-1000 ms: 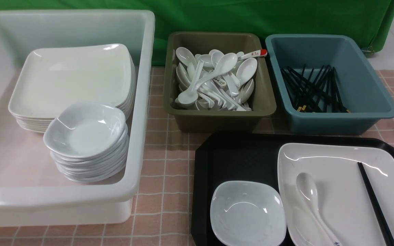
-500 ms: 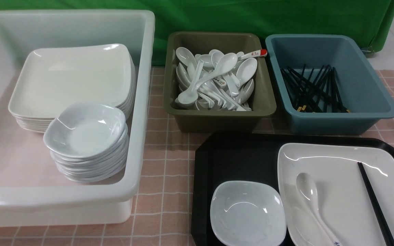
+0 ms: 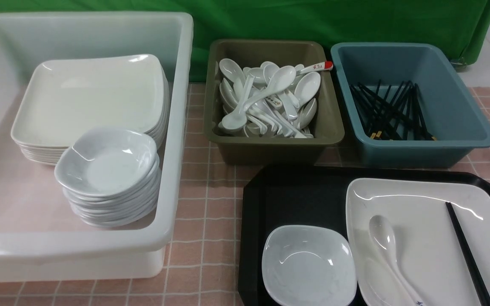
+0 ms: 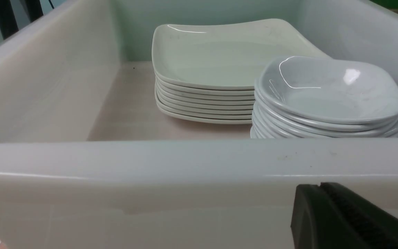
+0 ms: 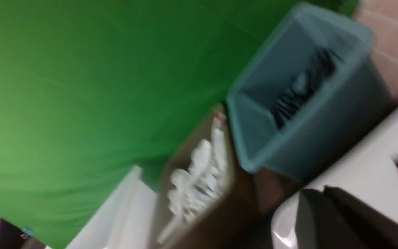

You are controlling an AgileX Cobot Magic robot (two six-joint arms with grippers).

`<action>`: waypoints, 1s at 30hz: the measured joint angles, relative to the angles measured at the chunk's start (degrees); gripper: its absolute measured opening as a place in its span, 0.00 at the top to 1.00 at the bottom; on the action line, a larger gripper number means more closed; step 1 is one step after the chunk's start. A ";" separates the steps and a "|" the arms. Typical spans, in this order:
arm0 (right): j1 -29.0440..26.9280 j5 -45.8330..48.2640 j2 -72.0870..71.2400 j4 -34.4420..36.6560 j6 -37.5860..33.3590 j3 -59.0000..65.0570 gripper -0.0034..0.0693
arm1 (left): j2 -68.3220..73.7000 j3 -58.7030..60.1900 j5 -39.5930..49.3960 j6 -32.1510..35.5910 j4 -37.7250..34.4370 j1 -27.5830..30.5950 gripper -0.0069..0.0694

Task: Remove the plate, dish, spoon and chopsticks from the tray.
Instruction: Use the right arm to grab a pair of chopsticks from the plate

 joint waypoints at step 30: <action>-0.13 41.50 85.67 -9.76 -31.45 -37.85 0.38 | 0.00 0.00 0.00 -0.02 0.00 0.00 0.88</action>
